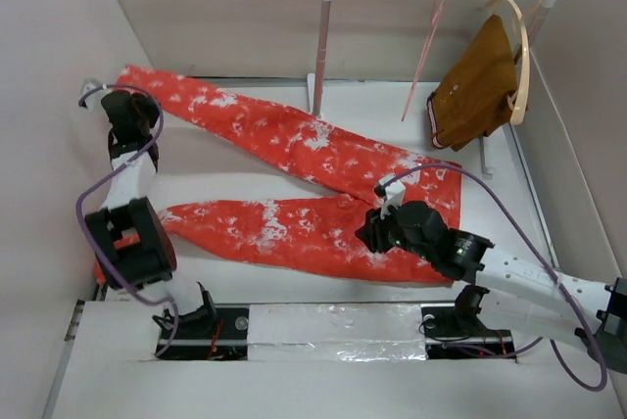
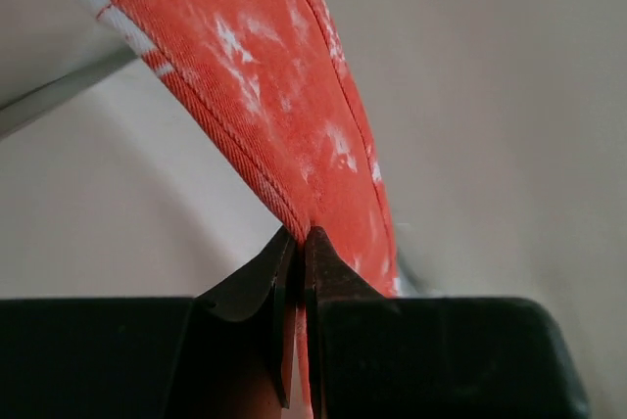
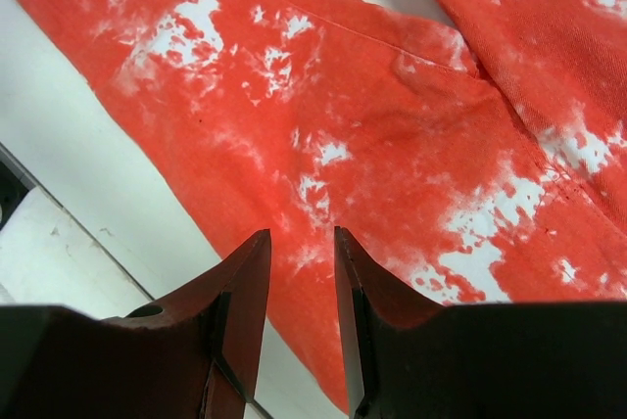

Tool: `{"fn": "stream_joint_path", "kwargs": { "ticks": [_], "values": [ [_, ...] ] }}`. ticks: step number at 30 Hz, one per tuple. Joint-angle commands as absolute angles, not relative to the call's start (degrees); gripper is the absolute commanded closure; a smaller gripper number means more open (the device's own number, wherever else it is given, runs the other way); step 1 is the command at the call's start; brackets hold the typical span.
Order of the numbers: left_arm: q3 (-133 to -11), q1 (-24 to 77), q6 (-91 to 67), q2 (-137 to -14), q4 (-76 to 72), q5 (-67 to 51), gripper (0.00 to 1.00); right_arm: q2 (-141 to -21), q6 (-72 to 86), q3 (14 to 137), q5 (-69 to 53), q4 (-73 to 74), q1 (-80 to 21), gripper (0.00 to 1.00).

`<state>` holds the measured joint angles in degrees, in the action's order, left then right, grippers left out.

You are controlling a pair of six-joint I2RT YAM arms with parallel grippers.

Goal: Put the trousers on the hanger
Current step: Flatten out the trousers at the center of the board.

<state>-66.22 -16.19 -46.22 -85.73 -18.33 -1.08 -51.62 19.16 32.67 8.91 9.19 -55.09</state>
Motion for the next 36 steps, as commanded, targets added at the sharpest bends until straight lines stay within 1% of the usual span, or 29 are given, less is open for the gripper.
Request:
{"fn": "stream_joint_path", "kwargs": {
  "ticks": [1,3,6,7,8,9,10,12,13,15,16,17,18,19,21,22,23,24,25,26,27,28,29,30,31,32,33,34,36],
  "values": [
    [-61.7,-20.03,-44.75,-95.87,-19.16,-4.22,1.0,-48.87,18.19,33.75,8.09,10.28,-54.67,0.62],
    [-60.65,-20.74,-44.47,-98.51,-18.98,-2.56,1.0,-46.86,18.45,33.4,9.22,11.51,-54.67,0.62],
    [-58.27,-21.27,-44.65,-99.4,-20.3,-1.15,0.79,-44.92,18.98,33.05,10.72,13.01,-54.67,0.62],
    [-58.36,-21.27,-44.47,-99.4,-20.13,-0.88,0.64,-44.13,19.16,32.79,11.16,13.09,-54.06,0.62],
    [-58.71,-21.27,-44.3,-99.06,-19.08,-0.62,0.57,-43.86,19.42,32.78,11.16,13.36,-53.36,0.62],
    [-59.15,-21.27,-44.21,-98.62,-18.38,-0.62,0.53,-43.77,19.6,32.78,10.9,13.36,-53.35,0.62],
    [-60.02,-21.27,-43.77,-98.0,-17.85,-0.53,0.45,-44.03,19.77,32.87,10.81,13.36,-52.57,0.62],
    [-61.08,-21.27,-42.37,-95.38,-16.44,0.52,0.44,-44.73,20.21,32.87,10.9,13.01,-51.16,0.64],
    [-62.13,-19.62,-41.75,-94.23,-15.91,1.48,0.44,-45.26,21.0,32.96,10.99,13.01,-50.54,0.72],
    [-63.54,-17.41,-39.56,-90.73,-13.54,3.95,0.44,-46.75,22.06,32.79,11.42,12.49,-48.18,0.83],
    [-64.85,-16.01,-39.03,-89.49,-12.67,4.91,0.45,-47.19,23.1,32.44,11.51,11.7,-47.12,0.94],
    [-65.47,-12.86,-38.5,-88.34,-11.35,6.66,0.45,-47.89,23.72,32.17,11.25,11.08,-45.89,0.98],
    [-65.65,-10.66,-38.24,-85.98,-10.64,8.16,0.46,-48.25,25.21,31.82,11.25,10.73,-43.18,1.0],
    [-64.78,-8.37,-38.41,-84.65,-10.46,9.83,0.51,-48.43,25.92,31.38,11.25,10.2,-41.68,1.0],
    [-62.59,-0.99,-39.98,-80.88,-11.6,11.6,0.57,-48.34,26.36,30.5,11.86,8.88,-38.08,1.0],
    [-58.14,1.82,-41.99,-79.47,-12.82,11.34,0.71,-48.17,27.06,30.5,12.13,8.96,-33.79,1.0],
    [-55.22,4.8,-42.27,-77.97,-17.53,10.12,0.8,-48.08,27.07,30.5,11.52,8.7,-31.49,1.0],
    [-52.24,11.36,-42.19,-75.26,-20.36,9.93,0.87,-47.9,27.16,30.41,10.82,7.74,-29.2,1.0],
    [-48.99,14.73,-42.1,-74.02,-23.0,9.93,0.96,-47.99,27.77,29.89,9.85,7.13,-24.57,1.0],
    [-43.39,17.81,-42.1,-73.22,-27.46,9.93,0.98,-48.16,27.86,29.53,6.97,6.51,-22.09,1.0],
    [-41.24,20.8,-41.93,-72.17,-28.9,10.28,0.99,-48.69,28.04,29.18,5.73,5.02,-19.62,1.0],
    [-38.18,26.31,-41.92,-71.9,-29.44,11.07,1.0,-50.08,28.73,28.31,4.49,4.05,-17.08,0.95],
    [-36.84,28.89,-41.84,-71.55,-29.62,12.9,1.0,-51.14,28.83,28.04,1.79,3.43,-11.92,0.88],
    [-35.7,31.35,-41.49,-70.67,-30.14,14.05,1.0,-52.2,28.92,27.69,1.15,1.69,-9.34,0.81],
    [-33.51,36.08,-40.96,-70.23,-31.71,14.67,1.0,-54.82,29.61,26.82,0.45,0.71,-7.05,0.6],
    [-32.88,38.21,-40.17,-69.79,-31.9,15.63,0.98,-56.32,29.62,26.63,-1.39,-1.65,-2.51,0.53],
    [-32.52,40.32,-38.77,-69.0,-31.73,16.43,0.95,-57.82,29.36,26.72,-1.67,-3.76,-0.63,0.47],
    [-32.43,42.26,-37.8,-68.73,-31.55,17.04,0.87,-59.49,30.05,26.98,-0.97,-4.39,1.04,0.4],
    [-32.26,47.09,-35.78,-68.12,-31.82,17.14,0.79,-64.93,30.32,28.55,-0.26,-5.88,5.86,0.38]
  ]
}}
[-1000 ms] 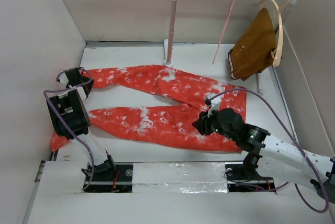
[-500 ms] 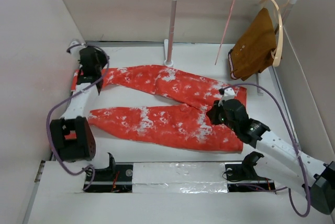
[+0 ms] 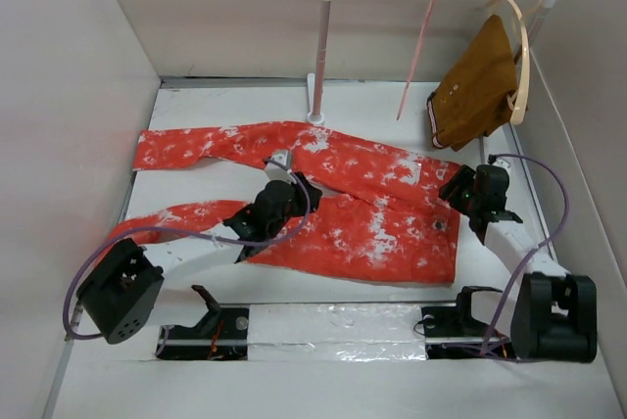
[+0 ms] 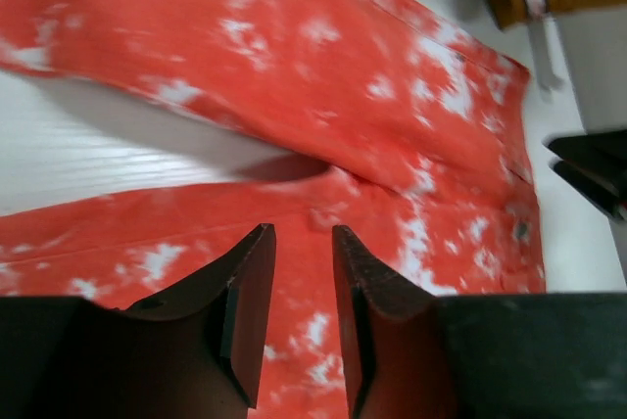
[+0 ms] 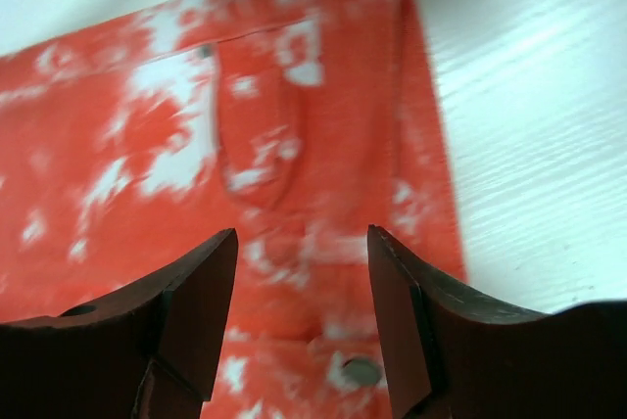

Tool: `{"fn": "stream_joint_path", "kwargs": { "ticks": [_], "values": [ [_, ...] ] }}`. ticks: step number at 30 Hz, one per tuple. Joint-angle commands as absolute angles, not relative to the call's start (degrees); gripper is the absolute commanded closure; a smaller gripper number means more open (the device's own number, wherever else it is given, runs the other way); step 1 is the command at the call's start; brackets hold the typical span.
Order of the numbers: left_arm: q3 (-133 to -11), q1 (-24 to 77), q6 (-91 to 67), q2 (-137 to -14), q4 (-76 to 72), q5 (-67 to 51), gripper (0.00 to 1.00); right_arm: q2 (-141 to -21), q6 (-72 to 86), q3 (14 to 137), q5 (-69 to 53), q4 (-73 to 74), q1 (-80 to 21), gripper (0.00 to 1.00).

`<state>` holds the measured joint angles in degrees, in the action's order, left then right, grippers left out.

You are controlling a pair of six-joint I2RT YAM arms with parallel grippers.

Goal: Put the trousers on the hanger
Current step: Flatten out the trousers at the center of the board.

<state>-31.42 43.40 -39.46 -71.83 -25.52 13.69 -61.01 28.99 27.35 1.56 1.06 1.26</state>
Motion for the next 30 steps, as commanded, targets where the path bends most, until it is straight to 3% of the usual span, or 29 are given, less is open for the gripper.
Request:
{"fn": "stream_joint_path", "kwargs": {
  "ticks": [1,5,11,22,30],
  "values": [
    [-32.17,48.59,-33.6,-67.85,-31.9,17.14,0.71,-66.87,31.02,29.52,1.91,-5.63,7.45,0.38],
    [-30.33,52.47,-29.54,-65.75,-33.13,17.31,0.65,-74.17,32.43,34.09,-2.29,-5.71,15.73,0.37],
    [-27.08,53.0,-24.97,-60.65,-33.31,19.24,0.64,-86.56,30.94,42.01,-3.25,-2.38,15.21,0.36],
    [-26.46,53.0,-24.08,-53.0,-27.42,20.13,0.64,-93.43,24.34,46.4,-8.88,6.58,14.15,0.38],
    [-26.28,53.0,-24.61,-50.19,-25.75,21.0,0.63,-96.06,22.67,52.99,-4.22,13.09,9.06,0.77]
  ]
}}
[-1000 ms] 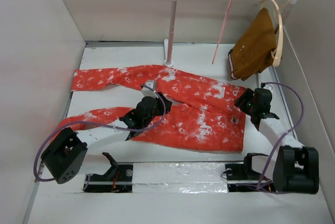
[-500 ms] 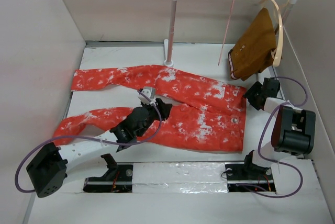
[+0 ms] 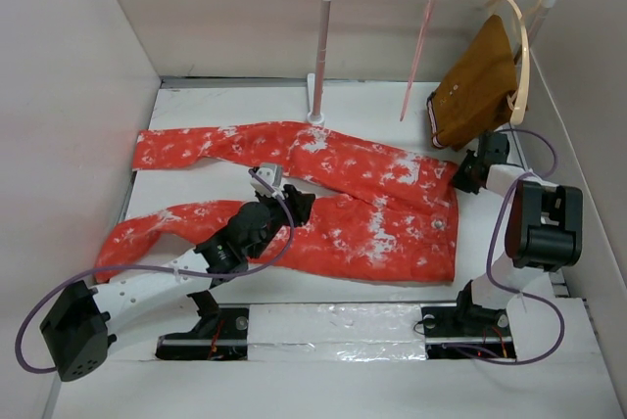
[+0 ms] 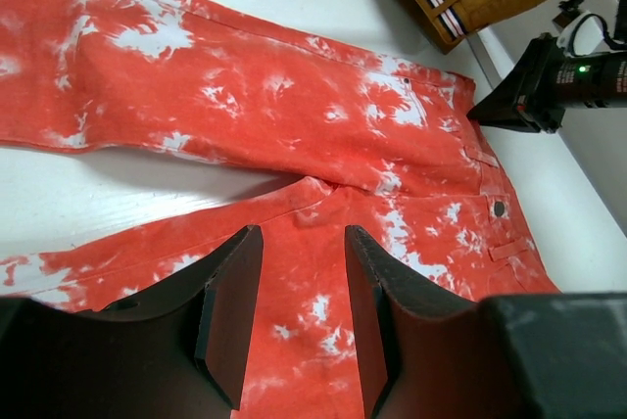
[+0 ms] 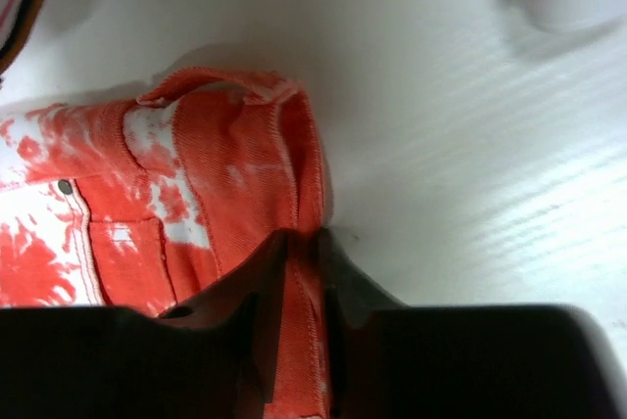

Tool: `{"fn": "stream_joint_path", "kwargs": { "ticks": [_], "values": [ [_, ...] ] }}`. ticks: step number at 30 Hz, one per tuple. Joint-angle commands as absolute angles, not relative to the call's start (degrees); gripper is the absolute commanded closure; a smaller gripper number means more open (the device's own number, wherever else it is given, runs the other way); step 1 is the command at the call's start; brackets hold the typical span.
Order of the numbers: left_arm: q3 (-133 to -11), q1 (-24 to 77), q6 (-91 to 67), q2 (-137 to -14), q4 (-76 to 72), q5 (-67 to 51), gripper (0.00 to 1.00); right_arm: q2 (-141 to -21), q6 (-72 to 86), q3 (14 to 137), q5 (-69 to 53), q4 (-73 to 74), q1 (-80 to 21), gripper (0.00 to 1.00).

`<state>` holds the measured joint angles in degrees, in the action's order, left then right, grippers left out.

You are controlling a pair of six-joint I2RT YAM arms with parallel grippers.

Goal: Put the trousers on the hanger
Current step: Flatten out the trousers at the center of the board.

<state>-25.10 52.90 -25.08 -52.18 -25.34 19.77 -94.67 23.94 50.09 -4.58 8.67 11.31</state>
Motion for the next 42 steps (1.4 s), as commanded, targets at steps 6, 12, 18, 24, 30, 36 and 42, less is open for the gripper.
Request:
{"fn": "stream_joint_path", "kwargs": {
  "ticks": [6,12,18,24,30,36,42],
  "values": [
    [-26.19,53.0,-24.87,-50.97,-25.75,21.53,0.63,-93.61,24.79,52.64,-0.54,10.81,11.94,1.0],
    [-26.63,53.0,-25.57,-53.34,-25.93,22.23,0.63,-91.05,24.61,58.07,7.99,10.46,14.59,1.0],
    [-26.72,53.0,-27.42,-56.5,-25.23,27.41,0.45,-95.97,23.03,64.77,12.92,11.87,14.59,0.83],
    [-27.42,43.26,-34.26,-59.85,-22.76,25.59,0.37,-91.95,25.31,63.2,8.45,10.55,11.17,0.16],
    [-25.49,31.74,-38.4,-57.58,-21.71,21.19,0.39,-73.59,28.56,41.28,1.52,0.64,0.81,0.43],
    [-21.8,28.24,-45.95,-48.1,-9.16,32.06,0.59,-59.09,27.77,27.87,-9.4,-3.61,-10.08,1.0],
    [-19.07,21.01,-56.22,-44.82,3.51,33.66,0.58,-53.79,27.07,25.93,-6.59,-3.33,-26.35,0.97]
  ]
}}
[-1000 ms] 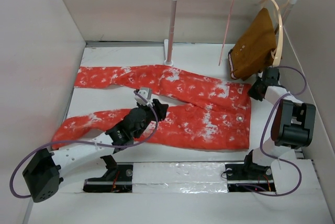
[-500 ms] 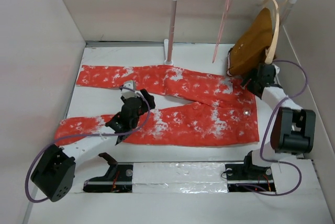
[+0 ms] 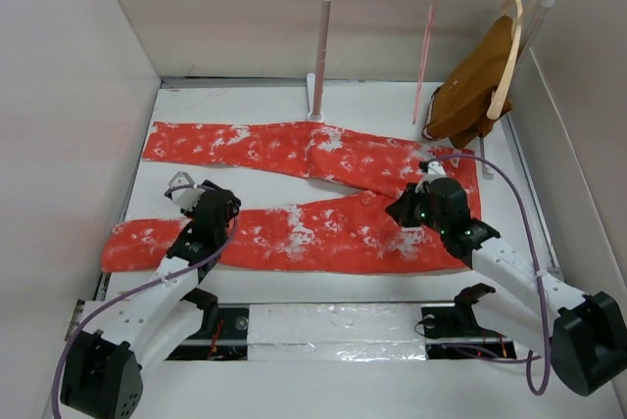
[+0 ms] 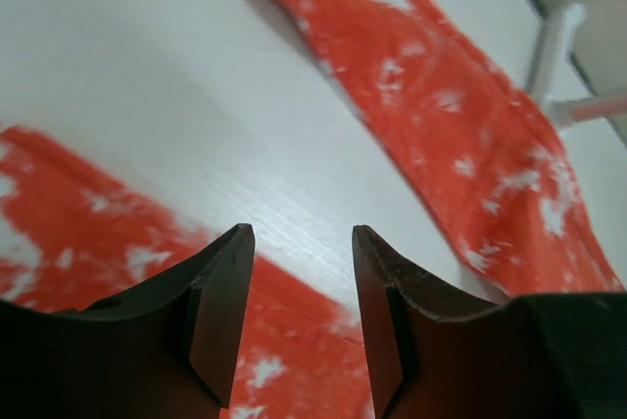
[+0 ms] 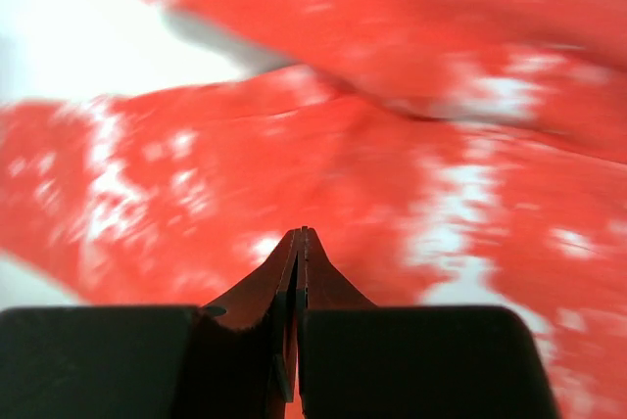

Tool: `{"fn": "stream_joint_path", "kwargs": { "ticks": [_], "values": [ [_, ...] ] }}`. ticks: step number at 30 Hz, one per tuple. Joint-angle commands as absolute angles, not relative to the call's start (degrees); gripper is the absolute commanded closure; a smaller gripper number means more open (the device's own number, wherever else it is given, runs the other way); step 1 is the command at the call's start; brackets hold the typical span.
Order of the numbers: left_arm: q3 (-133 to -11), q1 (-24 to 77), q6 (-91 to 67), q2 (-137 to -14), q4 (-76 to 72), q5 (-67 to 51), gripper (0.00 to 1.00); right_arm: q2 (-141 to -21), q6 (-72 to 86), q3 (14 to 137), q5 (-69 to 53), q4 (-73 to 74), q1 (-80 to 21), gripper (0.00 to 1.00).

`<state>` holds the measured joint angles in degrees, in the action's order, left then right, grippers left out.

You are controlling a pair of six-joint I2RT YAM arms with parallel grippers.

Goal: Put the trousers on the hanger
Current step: Flatten out the trousers at the center of the board.

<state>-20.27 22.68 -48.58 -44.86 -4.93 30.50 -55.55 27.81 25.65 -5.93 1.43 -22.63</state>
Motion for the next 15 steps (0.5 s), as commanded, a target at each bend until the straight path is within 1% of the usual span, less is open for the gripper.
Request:
{"fn": "stream_joint_path", "kwargs": {
  "ticks": [1,2,4,5,7,8,9,10,12,15],
  "values": [
    [-18.9,18.31,-57.55,-45.35,4.21,33.66,0.56,-54.14,26.64,26.1,-6.5,-3.95,-27.93,0.96],
    [-19.16,16.28,-58.44,-46.05,4.91,33.23,0.54,-54.49,26.46,26.54,-6.42,-4.39,-31.43,0.96],
    [-19.6,12.24,-58.8,-48.59,4.31,30.77,0.51,-55.37,25.75,26.98,-4.58,-5.01,-34.61,0.95],
    [-19.77,7.61,-59.06,-49.65,2.91,29.63,0.48,-56.15,25.06,27.24,-3.96,-5.01,-35.85,0.95],
    [-19.6,2.22,-57.92,-53.42,0.45,24.89,0.46,-56.77,24.52,27.33,-3.95,-5.45,-38.4,0.94],
    [-19.77,-2.94,-57.66,-54.83,-2.26,22.44,0.45,-56.6,24.26,27.33,-3.96,-5.71,-39.02,0.93],
    [-20.04,-4.55,-57.05,-58.32,-3.15,17.54,0.46,-56.17,24.17,26.72,-4.22,-6.5,-39.55,0.93],
    [-20.56,-5.35,-56.87,-60.19,-3.43,16.36,0.46,-55.99,24.17,26.46,-4.39,-6.76,-40.07,0.92],
    [-23.46,-5.36,-56.69,-65.01,-1.59,16.43,0.46,-54.85,23.82,26.19,-5.01,-6.94,-40.08,0.92],
    [-26.1,-5.36,-55.81,-68.89,-1.05,15.56,0.43,-53.79,23.47,26.02,-5.62,-7.21,-40.08,0.9]
  ]
}}
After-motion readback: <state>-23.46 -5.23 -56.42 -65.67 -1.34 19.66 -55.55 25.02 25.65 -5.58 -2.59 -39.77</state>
